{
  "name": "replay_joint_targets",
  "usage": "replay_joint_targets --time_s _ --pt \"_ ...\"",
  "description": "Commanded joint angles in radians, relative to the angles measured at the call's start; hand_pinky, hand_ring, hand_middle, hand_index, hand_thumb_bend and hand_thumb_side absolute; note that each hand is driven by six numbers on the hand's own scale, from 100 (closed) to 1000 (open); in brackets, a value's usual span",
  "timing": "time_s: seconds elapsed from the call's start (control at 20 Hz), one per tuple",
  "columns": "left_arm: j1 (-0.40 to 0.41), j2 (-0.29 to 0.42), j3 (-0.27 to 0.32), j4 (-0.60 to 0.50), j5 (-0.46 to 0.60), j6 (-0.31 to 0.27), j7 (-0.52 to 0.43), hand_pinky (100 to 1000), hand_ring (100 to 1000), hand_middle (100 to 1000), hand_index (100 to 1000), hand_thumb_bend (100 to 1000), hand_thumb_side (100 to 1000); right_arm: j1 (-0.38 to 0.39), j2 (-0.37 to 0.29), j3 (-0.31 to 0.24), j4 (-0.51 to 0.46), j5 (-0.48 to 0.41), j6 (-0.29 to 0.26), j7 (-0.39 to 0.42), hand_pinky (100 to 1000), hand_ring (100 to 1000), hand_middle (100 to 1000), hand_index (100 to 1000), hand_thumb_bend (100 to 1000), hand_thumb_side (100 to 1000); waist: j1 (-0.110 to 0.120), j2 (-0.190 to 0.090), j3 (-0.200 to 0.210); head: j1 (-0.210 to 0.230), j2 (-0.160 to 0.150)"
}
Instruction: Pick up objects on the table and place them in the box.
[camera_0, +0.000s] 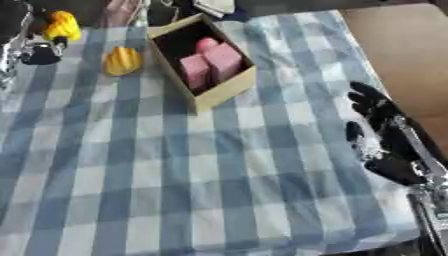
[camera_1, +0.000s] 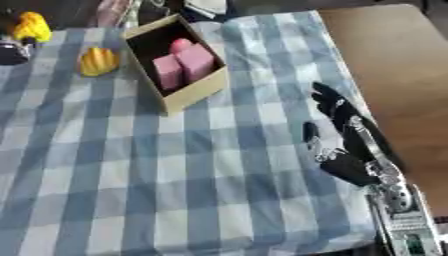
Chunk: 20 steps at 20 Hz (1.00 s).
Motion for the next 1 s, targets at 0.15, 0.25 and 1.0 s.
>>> replay_joint_targets --time_s 0.15,0.25,1.0 --pt "-0.042 -0.027 -0.110 -0.127 0.002 -0.073 -0.063 557 416 372 551 204 119 -0.011 -0.012 -0.001 -0.011 -0.004 -0.002 0.004 1000 1000 1000 1000 100 373 -0.006 -0.029 -0.003 -0.004 0.000" --pt "-0.044 -0.039 -0.150 -0.146 0.008 -0.105 -0.094 558 417 373 554 191 124 -0.012 -0.012 -0.002 -0.012 -0.004 -0.001 0.003 1000 1000 1000 1000 100 375 -0.006 -0.028 -0.004 -0.007 0.000" --pt "0.011 -0.047 -0.248 -0.248 0.060 -0.221 -0.271 579 456 416 600 200 141 -0.014 -0.010 -0.002 -0.012 -0.005 -0.002 0.004 1000 1000 1000 1000 100 377 -0.008 -0.030 -0.003 -0.017 0.000"
